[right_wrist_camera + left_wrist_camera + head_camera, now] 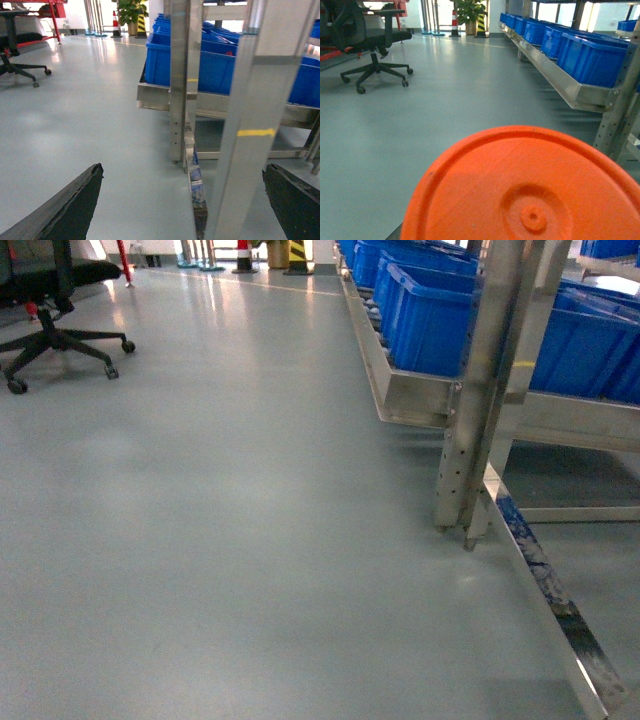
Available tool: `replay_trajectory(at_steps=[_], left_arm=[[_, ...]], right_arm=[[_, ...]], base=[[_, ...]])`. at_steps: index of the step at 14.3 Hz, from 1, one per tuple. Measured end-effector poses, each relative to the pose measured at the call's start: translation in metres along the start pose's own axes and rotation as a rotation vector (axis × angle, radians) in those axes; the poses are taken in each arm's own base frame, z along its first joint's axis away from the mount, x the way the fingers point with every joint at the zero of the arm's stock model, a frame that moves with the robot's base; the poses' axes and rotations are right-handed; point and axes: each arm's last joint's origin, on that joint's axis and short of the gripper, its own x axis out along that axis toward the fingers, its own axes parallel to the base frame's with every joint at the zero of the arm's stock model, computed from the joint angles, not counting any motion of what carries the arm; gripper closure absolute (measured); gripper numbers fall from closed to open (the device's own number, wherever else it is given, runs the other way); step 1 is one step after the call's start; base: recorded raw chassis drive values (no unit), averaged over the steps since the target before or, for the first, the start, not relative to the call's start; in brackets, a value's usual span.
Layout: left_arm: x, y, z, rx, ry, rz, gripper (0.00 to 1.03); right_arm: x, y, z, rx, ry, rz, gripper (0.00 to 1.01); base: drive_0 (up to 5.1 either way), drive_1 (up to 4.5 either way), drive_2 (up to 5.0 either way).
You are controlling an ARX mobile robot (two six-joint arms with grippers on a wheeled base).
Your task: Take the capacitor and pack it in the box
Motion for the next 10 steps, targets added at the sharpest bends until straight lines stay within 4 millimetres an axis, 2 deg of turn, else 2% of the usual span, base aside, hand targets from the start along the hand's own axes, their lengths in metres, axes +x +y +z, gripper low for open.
replay_trajectory(at_steps=[10], left_arm=[[0.0,0.0,0.0001,0.0,-0.001,0.0,0.61]], right_arm=[[0.0,0.0,0.0001,0.0,-0.001,0.0,0.03]], base=[[-5.0,2.44,2.4]])
